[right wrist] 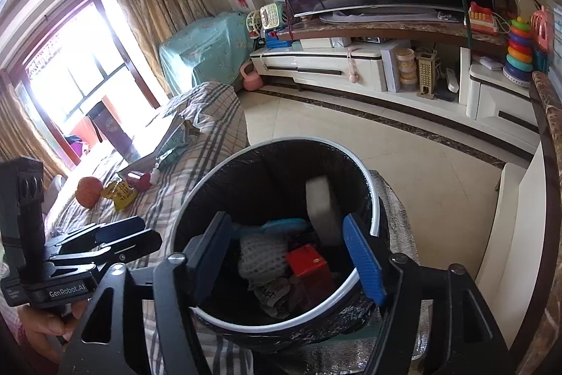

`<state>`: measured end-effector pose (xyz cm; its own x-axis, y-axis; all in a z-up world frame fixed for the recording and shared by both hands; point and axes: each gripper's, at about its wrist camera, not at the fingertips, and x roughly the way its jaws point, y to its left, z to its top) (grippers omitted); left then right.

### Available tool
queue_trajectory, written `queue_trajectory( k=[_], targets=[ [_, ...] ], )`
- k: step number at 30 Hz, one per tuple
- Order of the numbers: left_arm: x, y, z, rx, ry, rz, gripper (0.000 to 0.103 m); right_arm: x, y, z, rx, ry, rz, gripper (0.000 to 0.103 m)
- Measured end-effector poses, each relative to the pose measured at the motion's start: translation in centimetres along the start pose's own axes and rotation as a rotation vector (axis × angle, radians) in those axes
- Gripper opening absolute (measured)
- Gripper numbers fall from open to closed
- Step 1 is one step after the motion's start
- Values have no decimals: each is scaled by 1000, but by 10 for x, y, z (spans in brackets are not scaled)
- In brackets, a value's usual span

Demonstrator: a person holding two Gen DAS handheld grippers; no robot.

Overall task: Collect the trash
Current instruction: 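Open both tools to drop the blue brush and foam block into the bin, then move both tools from the bin toward the snacks on the bed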

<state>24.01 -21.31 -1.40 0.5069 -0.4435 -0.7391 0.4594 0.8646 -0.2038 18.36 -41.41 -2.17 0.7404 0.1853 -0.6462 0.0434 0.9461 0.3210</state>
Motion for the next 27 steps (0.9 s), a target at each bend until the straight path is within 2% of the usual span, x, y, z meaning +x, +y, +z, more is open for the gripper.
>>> queue_trajectory(
  k=[3,7,16,27],
  targets=[
    [-9,14,-10,-31,-9,21,67,-4,8,-1,1,-17,18,88],
    [-22,37,-24,-86,-17,46,69,-6,23,-2,-5,-25,46,94],
    [-55,94,-56,-225,-50,114,73,0,72,-10,-79,-8,116,97],
    [-88,167,-93,-358,-77,218,75,34,140,-30,-173,18,205,97]
  ],
)
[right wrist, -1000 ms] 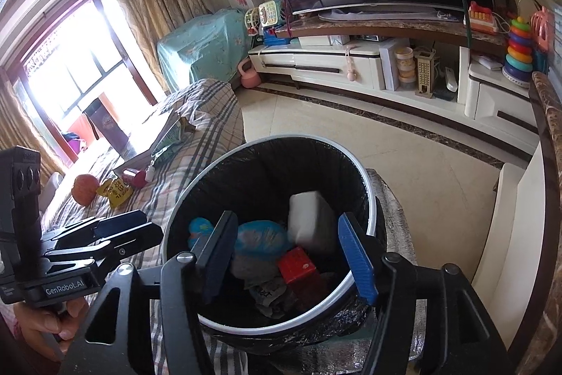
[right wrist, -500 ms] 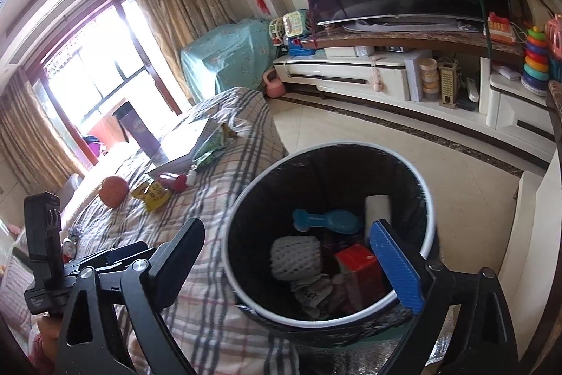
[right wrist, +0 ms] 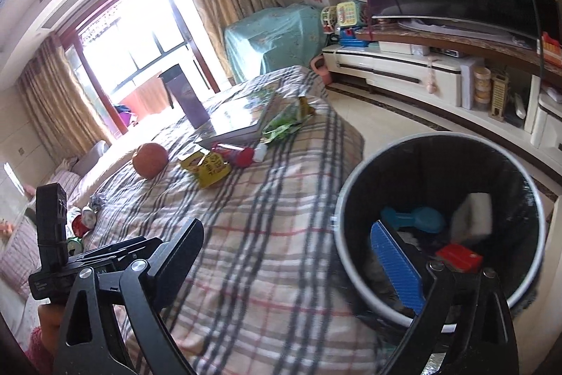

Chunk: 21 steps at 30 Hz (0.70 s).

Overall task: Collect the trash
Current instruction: 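Move both tools from the bin toward the snacks on the bed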

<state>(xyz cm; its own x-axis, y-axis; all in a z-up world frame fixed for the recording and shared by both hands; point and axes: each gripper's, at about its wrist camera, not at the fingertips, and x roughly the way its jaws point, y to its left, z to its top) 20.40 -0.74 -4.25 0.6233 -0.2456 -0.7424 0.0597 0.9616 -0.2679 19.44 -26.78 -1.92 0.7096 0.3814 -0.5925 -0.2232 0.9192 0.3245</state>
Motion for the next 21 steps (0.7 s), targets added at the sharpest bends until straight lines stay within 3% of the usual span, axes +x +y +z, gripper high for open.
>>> queue_trajectory(
  k=[8,14,21],
  targets=[
    [-4,53,4,-82,-2,62,75,51,42,5,-52,66,110,97],
    [-1,79,8,-120,5,90,75,90,70,18,-93,82,144,95],
    [8,95,18,-137,22,98,75,153,83,31,-84,157,139,63]
  ],
)
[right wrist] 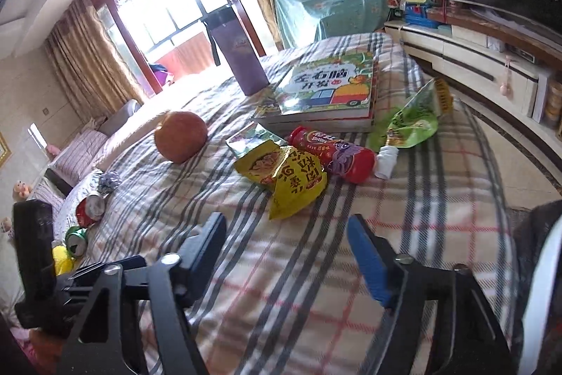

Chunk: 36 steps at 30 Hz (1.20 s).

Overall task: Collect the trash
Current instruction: 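Move both tools from the bin toward the snacks on the bed, then grasp the green milk carton with the left tool while the right tool grasps the yellow snack bag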

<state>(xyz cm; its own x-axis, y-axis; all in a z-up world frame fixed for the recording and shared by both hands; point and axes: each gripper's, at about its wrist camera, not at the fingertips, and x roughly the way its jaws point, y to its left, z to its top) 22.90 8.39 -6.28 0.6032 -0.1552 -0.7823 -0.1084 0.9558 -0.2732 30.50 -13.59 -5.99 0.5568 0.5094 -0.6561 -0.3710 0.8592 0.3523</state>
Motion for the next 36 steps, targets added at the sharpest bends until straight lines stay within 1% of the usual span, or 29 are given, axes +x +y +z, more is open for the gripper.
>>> queue_trajectory(
  k=[5,6,7,8,9,10,12,14,18,19,22,24,26,27,29,31,34,36],
  targets=[
    [9,3,15,7,0,9,75,25,-6,10,34,17,10,58],
    [11,3,19,8,3,10,75,28,-6,11,39,22,17,51],
    [13,3,22,9,5,10,75,31,-7,12,41,29,20,37],
    [16,2,25,10,6,8,75,33,-8,11,42,36,27,29],
    [18,-1,29,15,6,5,75,34,-8,11,44,41,32,13],
    [20,-3,32,22,6,2,75,31,-9,9,47,42,28,8],
    [25,-12,39,39,3,-7,75,21,-14,5,60,34,35,6],
    [29,-22,46,58,-6,-16,75,4,-22,-2,84,15,42,6],
    [44,-46,60,75,-13,-26,78,-31,-37,-18,113,-33,15,6],
    [49,-53,65,73,-16,-21,80,-40,-41,-25,117,-42,3,6],
    [62,-70,77,64,-23,2,81,-57,-51,-40,140,-63,-4,6],
    [72,-79,87,51,-37,33,82,-62,-59,-48,178,-66,18,6],
    [82,-83,96,38,-44,62,83,-65,-61,-49,188,-85,31,6],
    [87,-84,101,24,-46,76,83,-66,-60,-48,182,-95,34,6],
    [95,-82,107,-4,-40,83,83,-63,-57,-47,164,-87,37,6],
    [103,-82,111,-14,-33,106,84,-61,-51,-47,136,-85,22,6],
    [110,-81,111,-20,-39,103,85,-59,-42,-46,90,-86,9,6],
    [111,-81,108,0,-58,95,83,-58,-39,-47,73,-86,-2,6]
  ],
)
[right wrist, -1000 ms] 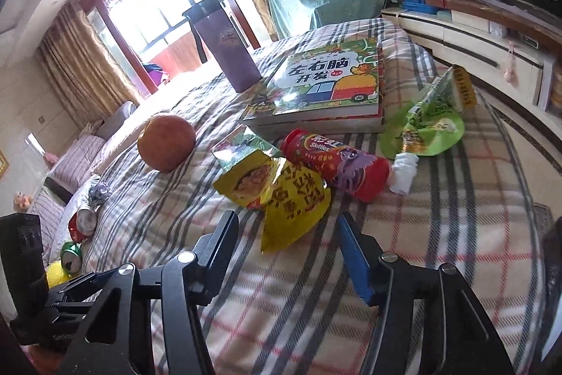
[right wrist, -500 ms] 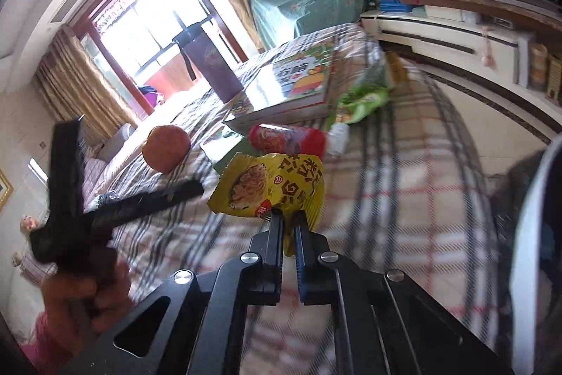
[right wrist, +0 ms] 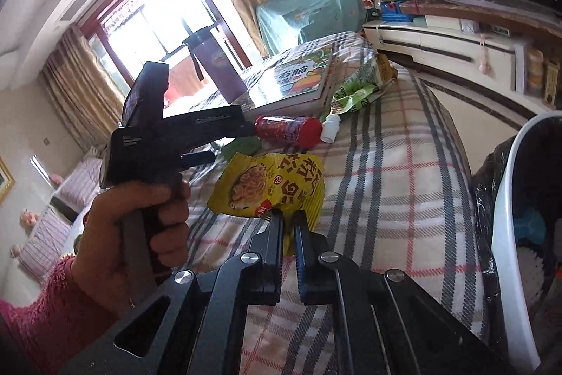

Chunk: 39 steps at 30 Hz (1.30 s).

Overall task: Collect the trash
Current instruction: 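Grasp the green milk carton with the left tool while the right tool grasps the yellow snack bag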

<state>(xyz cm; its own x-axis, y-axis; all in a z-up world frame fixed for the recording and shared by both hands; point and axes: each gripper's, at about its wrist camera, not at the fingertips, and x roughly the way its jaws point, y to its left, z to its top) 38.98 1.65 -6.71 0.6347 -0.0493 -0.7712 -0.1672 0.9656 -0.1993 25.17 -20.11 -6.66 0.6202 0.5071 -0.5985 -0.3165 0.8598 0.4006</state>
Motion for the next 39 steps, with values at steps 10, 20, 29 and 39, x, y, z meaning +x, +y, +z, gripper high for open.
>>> queue_trajectory(
  k=[10,20,29,39],
  targets=[
    [-30,27,-33,99,37,-158,15,-1,-3,0,11,-14,-28,6],
    [-96,56,-90,182,88,-280,9,-3,-9,0,41,-23,-17,6],
    [-112,60,-101,89,55,-134,86,-5,-10,-1,45,-35,0,6],
    [-80,9,-71,97,6,38,87,-17,-11,-6,55,-61,15,6]
  ],
)
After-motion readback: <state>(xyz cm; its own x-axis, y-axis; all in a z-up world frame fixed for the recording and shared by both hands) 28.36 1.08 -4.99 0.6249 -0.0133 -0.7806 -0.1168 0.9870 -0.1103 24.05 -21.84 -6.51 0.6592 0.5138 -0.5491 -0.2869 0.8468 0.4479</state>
